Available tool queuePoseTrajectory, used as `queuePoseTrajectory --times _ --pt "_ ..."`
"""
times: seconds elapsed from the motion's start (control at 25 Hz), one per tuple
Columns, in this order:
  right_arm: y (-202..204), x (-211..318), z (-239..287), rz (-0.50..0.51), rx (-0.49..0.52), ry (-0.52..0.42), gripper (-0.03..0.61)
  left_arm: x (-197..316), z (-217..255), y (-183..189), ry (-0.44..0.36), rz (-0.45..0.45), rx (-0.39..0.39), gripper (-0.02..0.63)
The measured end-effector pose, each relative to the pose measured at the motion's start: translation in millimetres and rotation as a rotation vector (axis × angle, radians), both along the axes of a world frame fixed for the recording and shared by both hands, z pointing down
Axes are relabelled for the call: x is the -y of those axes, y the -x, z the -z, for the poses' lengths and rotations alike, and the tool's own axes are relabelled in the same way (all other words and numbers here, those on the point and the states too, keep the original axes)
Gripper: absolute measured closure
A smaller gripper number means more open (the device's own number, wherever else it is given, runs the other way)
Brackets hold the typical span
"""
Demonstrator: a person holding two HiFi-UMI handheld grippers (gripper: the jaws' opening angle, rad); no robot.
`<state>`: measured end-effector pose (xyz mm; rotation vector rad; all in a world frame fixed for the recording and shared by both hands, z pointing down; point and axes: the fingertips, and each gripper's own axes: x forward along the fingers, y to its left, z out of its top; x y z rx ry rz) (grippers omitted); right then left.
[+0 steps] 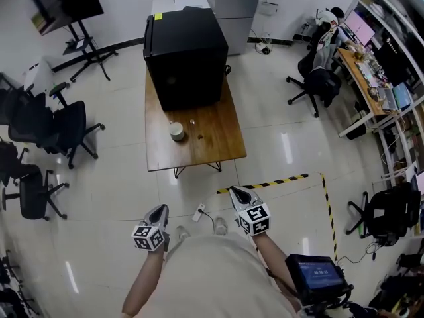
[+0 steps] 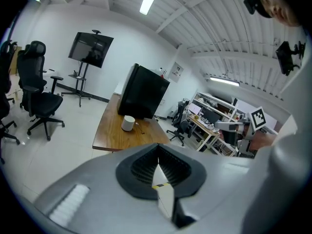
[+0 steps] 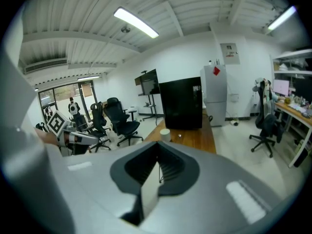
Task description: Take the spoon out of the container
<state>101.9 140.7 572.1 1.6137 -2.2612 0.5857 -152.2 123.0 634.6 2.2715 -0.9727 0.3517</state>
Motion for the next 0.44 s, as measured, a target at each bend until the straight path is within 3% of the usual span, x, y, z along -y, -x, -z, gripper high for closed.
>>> queuePoseTrajectory --times 0.44 --pt "-42.9 0.1 -12.9 -0.026 0.027 -0.001 0.574 4.5 5.4 -37.6 -0.031 -0.024 0.045 0.632"
